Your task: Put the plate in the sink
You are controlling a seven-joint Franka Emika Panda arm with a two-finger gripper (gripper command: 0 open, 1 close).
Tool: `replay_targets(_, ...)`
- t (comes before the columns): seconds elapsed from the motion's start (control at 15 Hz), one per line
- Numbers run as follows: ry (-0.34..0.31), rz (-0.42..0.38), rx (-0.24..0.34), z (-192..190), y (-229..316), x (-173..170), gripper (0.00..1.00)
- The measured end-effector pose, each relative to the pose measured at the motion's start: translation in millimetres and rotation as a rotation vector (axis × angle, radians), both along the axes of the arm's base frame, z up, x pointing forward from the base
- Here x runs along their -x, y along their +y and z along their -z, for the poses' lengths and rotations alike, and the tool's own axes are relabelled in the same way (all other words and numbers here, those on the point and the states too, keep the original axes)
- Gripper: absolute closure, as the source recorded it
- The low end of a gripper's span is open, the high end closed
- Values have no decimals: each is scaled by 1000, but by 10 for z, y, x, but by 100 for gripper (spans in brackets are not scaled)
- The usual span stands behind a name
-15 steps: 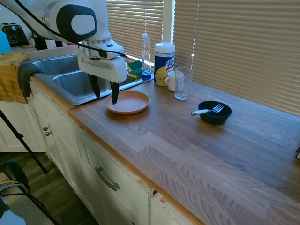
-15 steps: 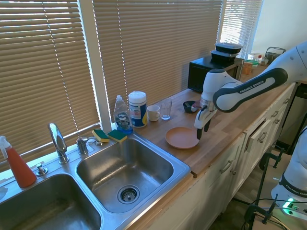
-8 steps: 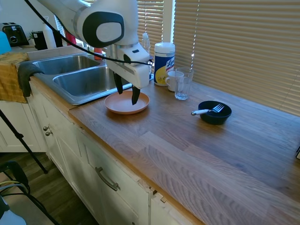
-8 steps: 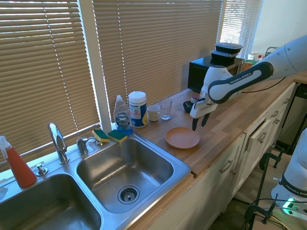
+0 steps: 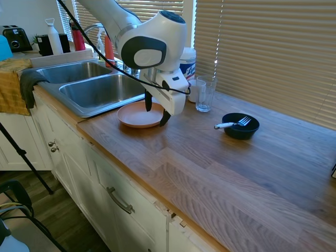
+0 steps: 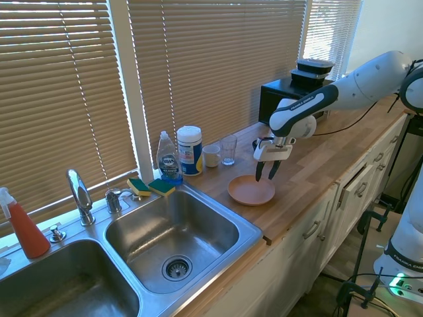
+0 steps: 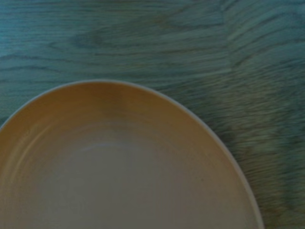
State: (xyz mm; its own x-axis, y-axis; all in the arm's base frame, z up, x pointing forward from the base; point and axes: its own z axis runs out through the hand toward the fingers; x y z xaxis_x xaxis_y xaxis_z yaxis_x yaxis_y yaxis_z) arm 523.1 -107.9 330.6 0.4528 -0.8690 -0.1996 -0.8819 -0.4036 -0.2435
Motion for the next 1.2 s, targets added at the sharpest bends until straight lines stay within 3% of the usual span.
replay_targets(0.27,8,-18,-14,52,4,-98,0)
replay_targets(0.33,5,-21,-18,52,13,-119,100)
replay_targets(1.2,6,-43,-40,90,131,-258,100)
